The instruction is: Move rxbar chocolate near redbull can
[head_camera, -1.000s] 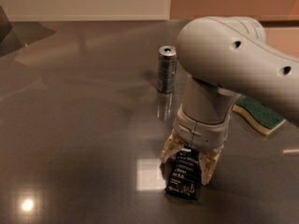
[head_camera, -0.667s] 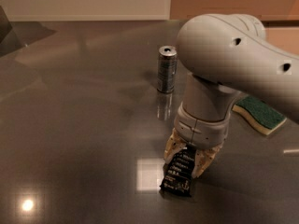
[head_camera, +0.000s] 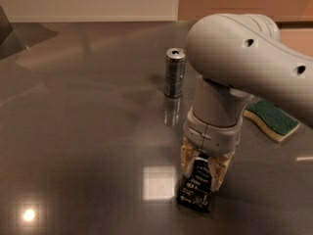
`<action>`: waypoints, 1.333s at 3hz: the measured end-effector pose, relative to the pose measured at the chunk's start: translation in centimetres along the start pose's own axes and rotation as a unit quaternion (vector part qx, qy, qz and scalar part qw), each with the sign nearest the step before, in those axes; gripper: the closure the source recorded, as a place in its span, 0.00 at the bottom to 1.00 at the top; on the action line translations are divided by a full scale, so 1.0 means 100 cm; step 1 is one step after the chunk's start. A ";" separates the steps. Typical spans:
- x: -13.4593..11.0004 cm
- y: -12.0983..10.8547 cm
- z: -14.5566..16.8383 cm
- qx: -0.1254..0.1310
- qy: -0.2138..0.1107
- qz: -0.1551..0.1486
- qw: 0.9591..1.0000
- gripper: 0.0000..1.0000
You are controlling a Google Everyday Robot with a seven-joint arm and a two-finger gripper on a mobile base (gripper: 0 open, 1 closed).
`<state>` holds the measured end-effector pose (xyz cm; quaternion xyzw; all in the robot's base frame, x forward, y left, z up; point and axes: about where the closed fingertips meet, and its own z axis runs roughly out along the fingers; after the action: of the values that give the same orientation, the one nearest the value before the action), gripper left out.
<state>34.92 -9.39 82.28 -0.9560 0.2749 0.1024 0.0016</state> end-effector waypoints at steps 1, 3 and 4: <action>0.015 -0.007 -0.009 0.007 0.004 0.040 0.999 1.00; 0.108 -0.055 -0.059 0.056 0.017 0.242 0.968 1.00; 0.149 -0.078 -0.081 0.090 0.014 0.325 0.941 1.00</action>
Offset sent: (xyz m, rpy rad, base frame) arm 0.1842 -0.0329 0.0545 -0.0890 -0.0545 -0.7960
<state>52.94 -11.03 86.85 -0.8119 0.5786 0.0588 0.0506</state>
